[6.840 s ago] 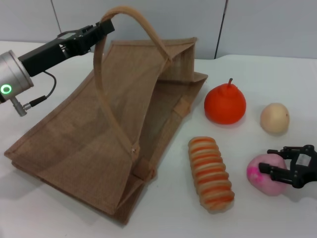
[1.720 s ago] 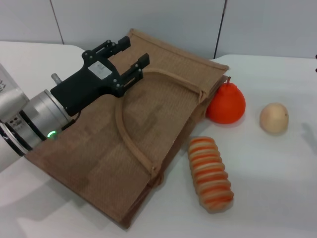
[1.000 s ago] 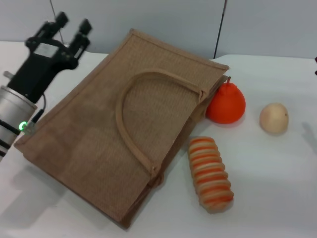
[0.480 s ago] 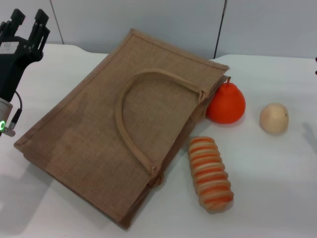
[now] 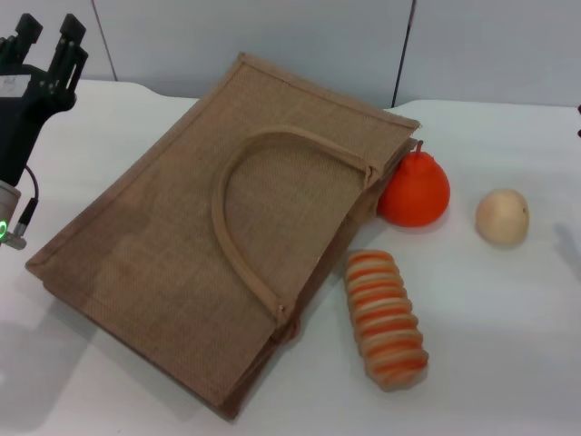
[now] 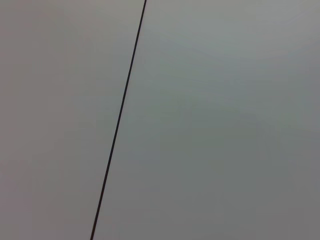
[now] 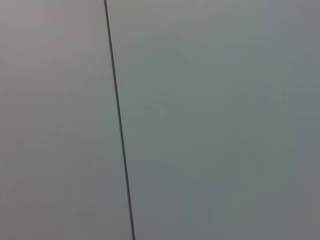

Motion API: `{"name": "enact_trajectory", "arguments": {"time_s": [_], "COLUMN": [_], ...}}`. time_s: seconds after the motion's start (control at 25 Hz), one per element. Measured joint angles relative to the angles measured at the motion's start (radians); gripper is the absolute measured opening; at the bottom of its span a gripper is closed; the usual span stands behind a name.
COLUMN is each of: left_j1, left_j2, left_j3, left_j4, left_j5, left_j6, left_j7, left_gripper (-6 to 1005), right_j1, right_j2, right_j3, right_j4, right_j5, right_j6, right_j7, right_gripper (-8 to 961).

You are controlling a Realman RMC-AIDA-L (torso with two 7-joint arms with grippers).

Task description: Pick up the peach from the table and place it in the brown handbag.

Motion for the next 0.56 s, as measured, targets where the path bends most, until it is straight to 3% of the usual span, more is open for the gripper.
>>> {"name": "enact_trajectory", "arguments": {"time_s": [0.56], "left_j1": [-0.003], "left_j2": [0.002], "left_j3": [0.006], "left_j4": [0.0], "left_j5": [0.005], "left_j6": [0.008], "left_j7": [0.004], "left_gripper": [592], "right_j1": [0.0], "right_j2": [0.0], "right_j3": [0.0], "right_j4": [0.0], "right_j5": [0.0], "right_j6": [0.0], "right_j7": [0.0], "right_gripper": [894]}}
